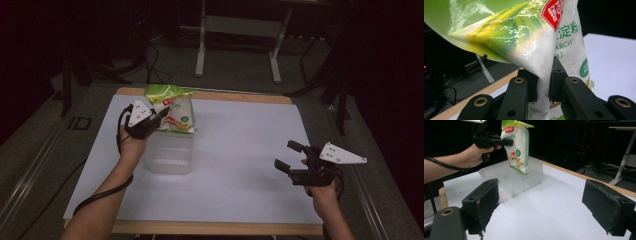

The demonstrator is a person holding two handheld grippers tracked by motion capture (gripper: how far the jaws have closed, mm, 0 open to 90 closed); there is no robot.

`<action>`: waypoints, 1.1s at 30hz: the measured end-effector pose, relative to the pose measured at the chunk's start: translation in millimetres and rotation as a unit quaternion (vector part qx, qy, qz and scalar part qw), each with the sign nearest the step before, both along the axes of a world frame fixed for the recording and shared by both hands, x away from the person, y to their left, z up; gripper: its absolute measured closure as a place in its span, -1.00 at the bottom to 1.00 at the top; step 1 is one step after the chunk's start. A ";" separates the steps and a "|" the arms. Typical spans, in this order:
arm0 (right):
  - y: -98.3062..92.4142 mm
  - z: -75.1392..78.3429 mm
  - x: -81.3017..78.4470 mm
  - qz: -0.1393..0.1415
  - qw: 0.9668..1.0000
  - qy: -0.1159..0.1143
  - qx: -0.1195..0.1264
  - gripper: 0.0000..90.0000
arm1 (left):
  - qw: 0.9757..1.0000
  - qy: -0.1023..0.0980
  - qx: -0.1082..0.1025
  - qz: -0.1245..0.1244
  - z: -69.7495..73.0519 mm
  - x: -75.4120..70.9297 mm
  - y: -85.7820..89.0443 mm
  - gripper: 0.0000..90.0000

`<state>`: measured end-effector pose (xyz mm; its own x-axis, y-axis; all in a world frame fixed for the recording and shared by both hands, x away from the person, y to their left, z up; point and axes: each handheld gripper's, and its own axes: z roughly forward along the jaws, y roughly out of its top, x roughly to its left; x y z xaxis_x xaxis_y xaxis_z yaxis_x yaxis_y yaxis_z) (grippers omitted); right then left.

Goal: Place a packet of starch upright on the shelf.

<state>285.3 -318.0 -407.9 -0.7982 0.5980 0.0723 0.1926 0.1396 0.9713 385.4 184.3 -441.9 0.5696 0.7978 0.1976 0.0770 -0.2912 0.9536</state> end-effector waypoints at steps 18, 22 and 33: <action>-0.8 -10.3 2.7 0.005 1.000 0.016 0.004 -0.69 | 0.997 0.045 0.059 0.004 -22.4 5.0 0.4 0.78; 0.5 -10.9 3.5 0.006 1.000 0.019 0.002 -0.68 | 0.994 0.052 0.095 -0.008 -29.0 5.3 -4.4 0.78; 1.0 -15.9 5.6 0.008 1.000 0.029 -0.001 -0.68 | 0.988 0.081 0.134 -0.008 -24.6 6.9 -20.7 0.78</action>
